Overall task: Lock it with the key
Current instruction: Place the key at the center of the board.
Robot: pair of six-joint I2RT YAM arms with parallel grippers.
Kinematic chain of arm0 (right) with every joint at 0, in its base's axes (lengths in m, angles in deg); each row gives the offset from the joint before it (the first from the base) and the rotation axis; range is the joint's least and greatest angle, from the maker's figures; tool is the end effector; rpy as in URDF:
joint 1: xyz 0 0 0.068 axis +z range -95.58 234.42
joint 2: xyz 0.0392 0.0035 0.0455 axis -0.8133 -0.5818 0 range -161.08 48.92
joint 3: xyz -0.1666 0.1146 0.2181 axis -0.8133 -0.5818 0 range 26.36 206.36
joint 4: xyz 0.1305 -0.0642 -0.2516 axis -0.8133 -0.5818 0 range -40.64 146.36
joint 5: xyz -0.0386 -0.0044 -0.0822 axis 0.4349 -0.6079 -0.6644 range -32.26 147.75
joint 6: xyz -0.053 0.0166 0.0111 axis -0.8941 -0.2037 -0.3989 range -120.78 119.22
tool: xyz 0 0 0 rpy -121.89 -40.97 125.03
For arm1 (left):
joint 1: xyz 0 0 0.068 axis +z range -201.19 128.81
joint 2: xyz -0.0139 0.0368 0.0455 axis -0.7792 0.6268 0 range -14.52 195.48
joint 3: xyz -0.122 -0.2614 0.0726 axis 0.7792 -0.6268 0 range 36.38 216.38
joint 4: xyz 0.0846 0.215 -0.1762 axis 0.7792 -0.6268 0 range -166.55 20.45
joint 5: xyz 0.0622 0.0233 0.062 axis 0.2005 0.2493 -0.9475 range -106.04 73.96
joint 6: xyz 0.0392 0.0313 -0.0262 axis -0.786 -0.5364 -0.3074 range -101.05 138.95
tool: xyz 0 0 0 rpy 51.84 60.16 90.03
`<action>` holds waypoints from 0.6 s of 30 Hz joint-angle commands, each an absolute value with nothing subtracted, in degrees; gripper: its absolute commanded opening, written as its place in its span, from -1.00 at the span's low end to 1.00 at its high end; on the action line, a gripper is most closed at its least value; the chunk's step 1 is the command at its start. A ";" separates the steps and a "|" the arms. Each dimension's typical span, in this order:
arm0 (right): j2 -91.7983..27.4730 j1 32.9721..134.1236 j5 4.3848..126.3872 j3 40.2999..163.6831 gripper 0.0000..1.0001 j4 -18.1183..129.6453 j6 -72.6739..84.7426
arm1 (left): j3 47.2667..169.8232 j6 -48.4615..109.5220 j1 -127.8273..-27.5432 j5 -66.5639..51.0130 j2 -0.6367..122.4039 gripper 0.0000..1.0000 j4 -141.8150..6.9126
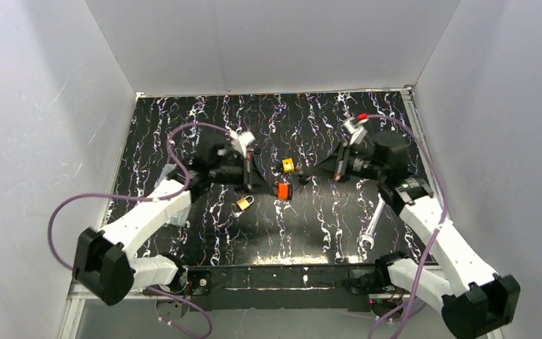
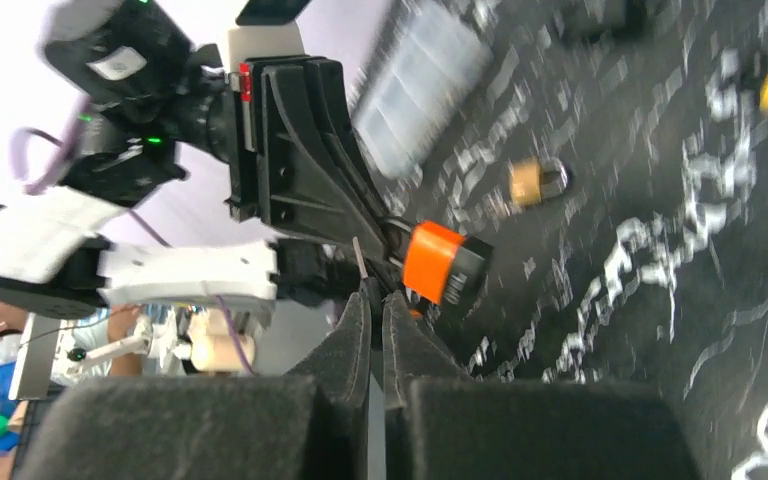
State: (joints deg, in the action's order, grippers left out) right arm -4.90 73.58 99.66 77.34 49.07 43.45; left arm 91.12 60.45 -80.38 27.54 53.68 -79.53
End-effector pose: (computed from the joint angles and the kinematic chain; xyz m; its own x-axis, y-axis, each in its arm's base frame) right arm 0.2081 0.1002 0.3751 -0.7226 0.2985 -0.6235 -0.5043 0.3893 0.7708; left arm 0.2390 -0.1646 0.3356 -0.8600 -0.0694 -0.5055 0.4481 0.3712 -0.8133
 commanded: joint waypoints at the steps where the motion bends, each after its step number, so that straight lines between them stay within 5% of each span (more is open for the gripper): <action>1: -9.12 81.74 85.83 71.27 -0.97 42.55 42.79 | 86.63 60.12 -88.46 20.35 58.98 -1.00 -78.88; 18: -20.89 83.17 75.91 59.76 -0.97 51.91 46.19 | 85.26 59.32 -90.38 16.15 78.94 -1.00 -70.55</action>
State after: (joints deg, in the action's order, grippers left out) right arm -19.99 82.96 79.42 59.87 47.98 45.83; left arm 82.61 61.30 -90.52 15.84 76.78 -71.86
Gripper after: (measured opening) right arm 0.043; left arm 0.049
